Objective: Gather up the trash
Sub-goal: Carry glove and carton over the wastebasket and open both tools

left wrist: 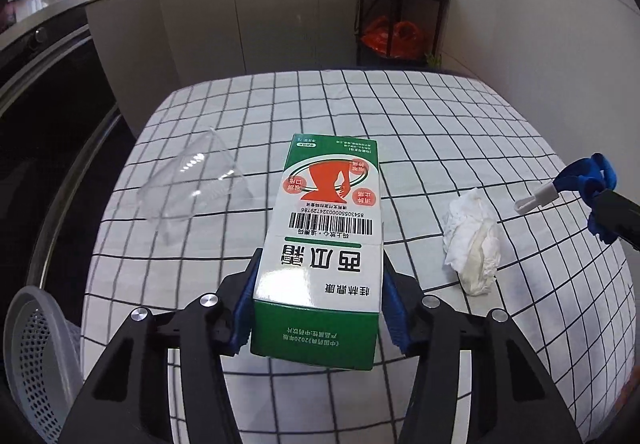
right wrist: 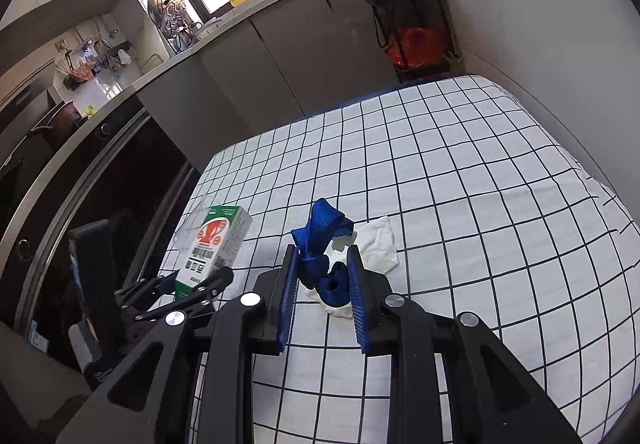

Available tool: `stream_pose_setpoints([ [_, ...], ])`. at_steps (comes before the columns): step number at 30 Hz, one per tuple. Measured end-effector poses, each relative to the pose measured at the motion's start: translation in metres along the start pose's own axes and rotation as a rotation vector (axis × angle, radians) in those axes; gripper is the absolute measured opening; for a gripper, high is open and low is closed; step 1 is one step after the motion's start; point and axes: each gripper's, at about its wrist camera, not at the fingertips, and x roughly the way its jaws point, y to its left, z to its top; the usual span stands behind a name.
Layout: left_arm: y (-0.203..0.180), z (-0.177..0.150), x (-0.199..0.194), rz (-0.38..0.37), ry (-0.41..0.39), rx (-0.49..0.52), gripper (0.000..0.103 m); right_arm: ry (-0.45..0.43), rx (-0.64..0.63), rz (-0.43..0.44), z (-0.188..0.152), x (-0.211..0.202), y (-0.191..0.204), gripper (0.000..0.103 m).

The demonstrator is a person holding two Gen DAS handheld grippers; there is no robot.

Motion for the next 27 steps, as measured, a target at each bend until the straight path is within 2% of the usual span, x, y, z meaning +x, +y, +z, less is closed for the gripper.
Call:
stream_pose_setpoints([
  [5,0.039,-0.013,-0.050,0.048,-0.049,-0.061,0.052,-0.004,-0.054,0.033,-0.006,-0.003,0.029,0.024],
  [13,0.114,-0.041,-0.124,0.166,-0.092,-0.126,0.052,0.024,-0.167,0.165,-0.021,0.007,0.116,0.024],
  [22,0.218,-0.095,-0.187,0.343,-0.114,-0.223,0.052,0.125,-0.347,0.266,-0.067,0.044,0.231,0.024],
  [27,0.269,-0.122,-0.200,0.384,-0.098,-0.299,0.052,0.187,-0.405,0.310,-0.098,0.064,0.284,0.024],
])
